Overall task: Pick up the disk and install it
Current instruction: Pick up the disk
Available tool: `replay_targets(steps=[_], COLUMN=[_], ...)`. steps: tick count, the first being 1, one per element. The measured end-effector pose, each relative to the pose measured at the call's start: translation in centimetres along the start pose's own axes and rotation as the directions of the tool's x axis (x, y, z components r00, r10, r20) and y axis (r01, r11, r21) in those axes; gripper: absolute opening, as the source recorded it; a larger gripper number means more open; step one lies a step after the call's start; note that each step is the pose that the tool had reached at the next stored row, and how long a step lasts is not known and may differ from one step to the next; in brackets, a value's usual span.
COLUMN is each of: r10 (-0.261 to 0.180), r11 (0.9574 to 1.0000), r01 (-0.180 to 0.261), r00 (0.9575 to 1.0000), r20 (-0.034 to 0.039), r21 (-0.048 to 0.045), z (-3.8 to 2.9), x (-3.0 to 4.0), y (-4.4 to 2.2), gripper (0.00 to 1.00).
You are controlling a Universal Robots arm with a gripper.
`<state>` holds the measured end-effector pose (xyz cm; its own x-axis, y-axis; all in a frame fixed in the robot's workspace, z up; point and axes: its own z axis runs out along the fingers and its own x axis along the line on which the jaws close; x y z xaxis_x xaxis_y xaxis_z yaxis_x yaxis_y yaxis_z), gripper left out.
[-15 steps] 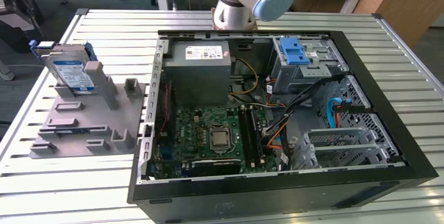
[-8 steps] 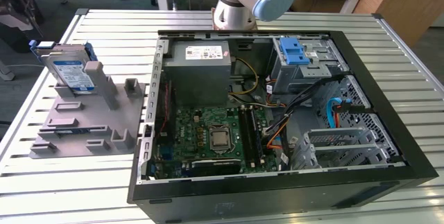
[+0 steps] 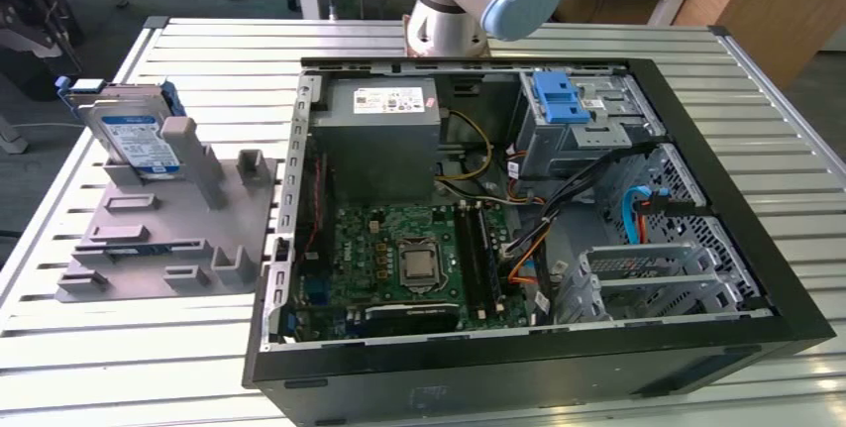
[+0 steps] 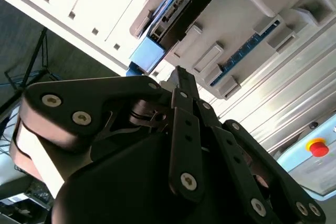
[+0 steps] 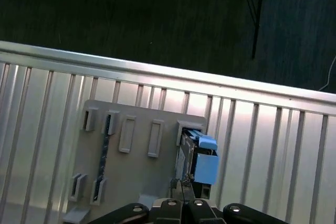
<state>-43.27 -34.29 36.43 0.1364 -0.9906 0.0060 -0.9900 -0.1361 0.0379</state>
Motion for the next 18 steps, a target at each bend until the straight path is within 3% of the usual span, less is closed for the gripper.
replay_targets(steps=[4,17,18], r10=[0.020,0.021,0.022], r11=[0.9998,0.9998,0.9998], r01=[-0.020,-0.021,-0.022], r00=[0.9998,0.9998,0.9998], r20=[0.0009,0.0009,0.0009], r21=[0.0000,0.0000,-0.0001], z=[0.04,0.04,0.04], x=[-0.30,-0.33,-0.33], y=[0.04,0.12,0.12], gripper=[0.11,0.11,0.17])
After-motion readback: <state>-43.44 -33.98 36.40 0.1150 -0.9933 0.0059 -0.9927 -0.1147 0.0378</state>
